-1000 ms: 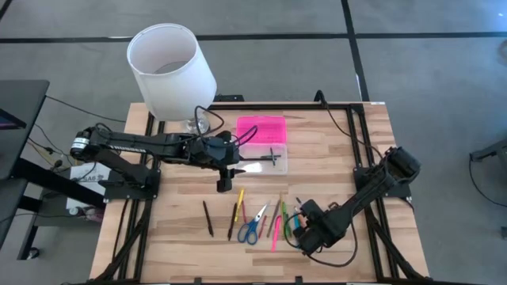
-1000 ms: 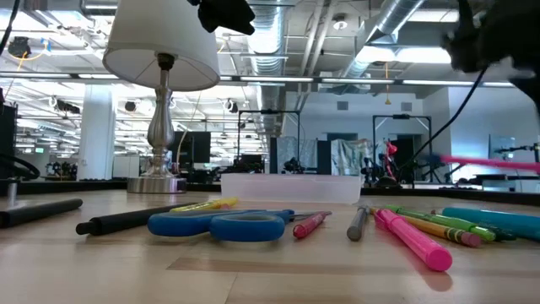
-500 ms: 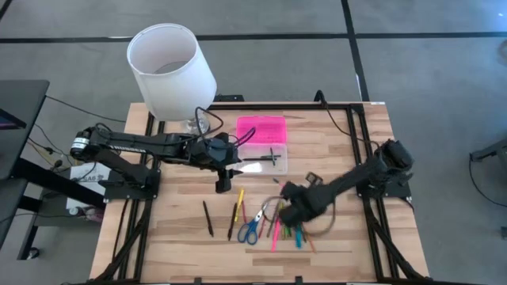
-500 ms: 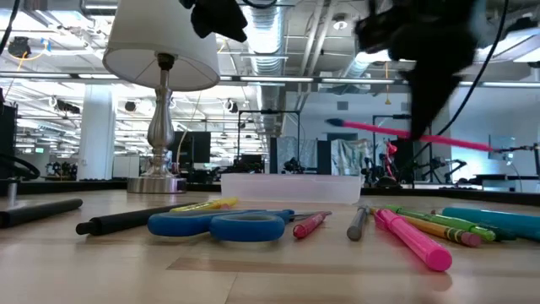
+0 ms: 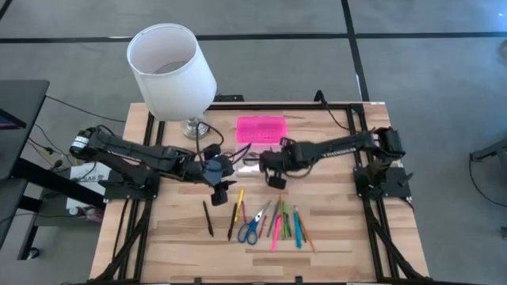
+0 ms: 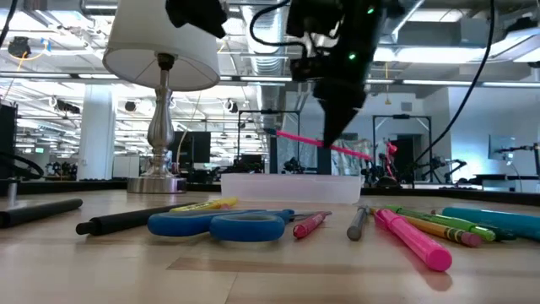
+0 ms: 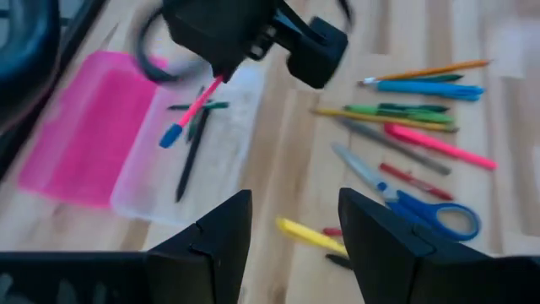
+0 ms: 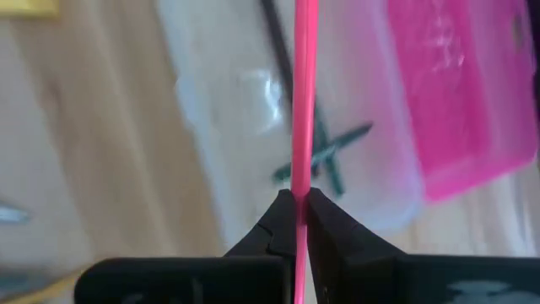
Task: Pick & place school supplies into a supply box
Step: Put the pink pencil into the pink supply box
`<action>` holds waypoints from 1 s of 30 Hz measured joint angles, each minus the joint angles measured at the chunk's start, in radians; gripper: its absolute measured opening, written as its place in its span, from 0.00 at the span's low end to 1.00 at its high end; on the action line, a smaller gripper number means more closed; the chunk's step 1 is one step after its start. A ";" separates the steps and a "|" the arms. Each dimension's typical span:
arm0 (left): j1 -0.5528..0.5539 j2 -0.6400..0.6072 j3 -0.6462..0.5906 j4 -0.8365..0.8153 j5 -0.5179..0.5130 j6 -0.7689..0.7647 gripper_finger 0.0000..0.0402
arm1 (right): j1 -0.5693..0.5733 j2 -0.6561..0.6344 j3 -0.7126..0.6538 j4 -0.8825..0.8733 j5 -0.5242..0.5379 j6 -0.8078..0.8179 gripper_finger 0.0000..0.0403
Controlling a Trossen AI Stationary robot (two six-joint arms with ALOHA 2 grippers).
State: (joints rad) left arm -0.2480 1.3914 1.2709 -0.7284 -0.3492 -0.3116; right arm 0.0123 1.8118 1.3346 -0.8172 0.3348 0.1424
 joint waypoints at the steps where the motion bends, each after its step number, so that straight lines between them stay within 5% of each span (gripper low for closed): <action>1: -0.013 0.000 0.000 -0.013 -0.029 -0.018 0.43 | -0.020 0.000 0.000 0.023 -0.012 -0.031 0.00; 11: -0.095 0.000 0.000 -0.132 -0.247 -0.198 0.43 | -0.141 0.010 0.001 0.132 -0.132 -0.203 0.00; 17: -0.100 0.000 0.000 -0.152 -0.280 -0.235 0.43 | -0.180 0.010 0.001 0.153 -0.224 -0.222 0.00; 30: -0.100 0.000 0.000 -0.163 -0.295 -0.235 0.43 | -0.177 0.074 0.001 0.168 -0.232 -0.179 0.05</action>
State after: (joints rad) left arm -0.3477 1.3914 1.2709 -0.8910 -0.6445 -0.5468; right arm -0.1643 1.8858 1.3358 -0.6494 0.1032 -0.0368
